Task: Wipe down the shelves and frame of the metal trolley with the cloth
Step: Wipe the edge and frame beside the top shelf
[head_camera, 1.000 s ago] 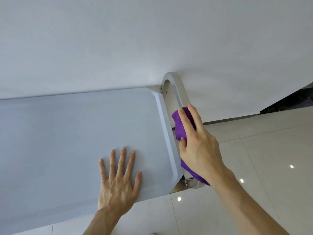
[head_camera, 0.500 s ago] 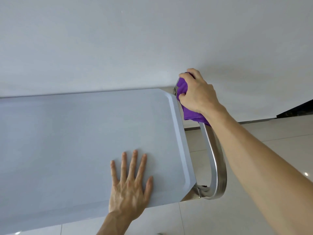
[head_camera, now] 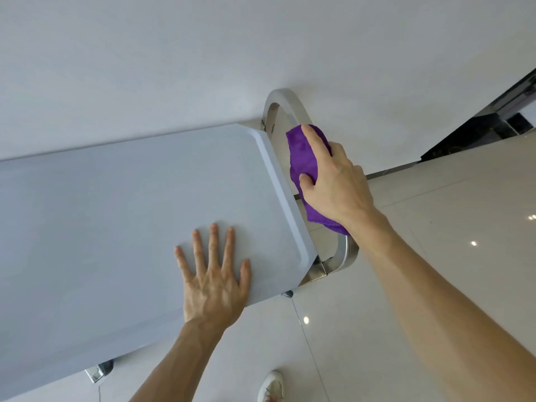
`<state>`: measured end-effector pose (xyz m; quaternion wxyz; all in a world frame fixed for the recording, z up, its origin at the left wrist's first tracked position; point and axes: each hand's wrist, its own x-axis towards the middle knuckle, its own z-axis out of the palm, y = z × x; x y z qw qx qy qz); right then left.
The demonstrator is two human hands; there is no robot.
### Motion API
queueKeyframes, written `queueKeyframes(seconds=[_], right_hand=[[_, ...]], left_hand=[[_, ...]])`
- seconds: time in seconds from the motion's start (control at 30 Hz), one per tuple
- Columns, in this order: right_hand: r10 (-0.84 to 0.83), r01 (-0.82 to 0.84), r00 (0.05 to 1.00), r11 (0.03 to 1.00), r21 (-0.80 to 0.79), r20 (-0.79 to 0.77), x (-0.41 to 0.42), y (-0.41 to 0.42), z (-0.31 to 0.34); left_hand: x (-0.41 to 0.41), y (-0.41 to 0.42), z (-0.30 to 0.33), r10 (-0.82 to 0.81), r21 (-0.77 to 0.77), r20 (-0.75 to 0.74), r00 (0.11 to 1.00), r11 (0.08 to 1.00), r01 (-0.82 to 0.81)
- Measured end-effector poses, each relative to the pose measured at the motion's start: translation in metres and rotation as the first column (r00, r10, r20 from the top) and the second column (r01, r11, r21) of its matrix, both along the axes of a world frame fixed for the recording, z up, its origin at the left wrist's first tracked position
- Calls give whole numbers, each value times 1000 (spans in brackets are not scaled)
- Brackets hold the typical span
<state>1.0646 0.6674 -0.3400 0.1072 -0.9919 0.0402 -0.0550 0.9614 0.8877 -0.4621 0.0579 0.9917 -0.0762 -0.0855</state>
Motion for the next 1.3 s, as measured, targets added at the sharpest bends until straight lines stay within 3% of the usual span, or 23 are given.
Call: queueKeyframes(seconds=[0.37,0.57,0.87,1.03,1.3], right_hand=[[-167,149,961,984,98,221,-57,3,-19],[-177,118,909,978,173,377,-72,-1,-39],[-190,-83,735,928,364,651,-95,-10,-87],[-226,-220,554,889,402,801,-101,-11,-125],[-326,-419,470,736,532,820,-112,-15,-197]], left_hand=[[-2,-4,3,-38,12,43,998,999,38],[-7,-1,1,-201,-9,175,964,979,206],[-14,1,-20,-425,117,319,847,905,410],[-16,-2,-27,-479,217,400,781,878,428],[-18,-2,-34,-528,376,604,597,849,372]])
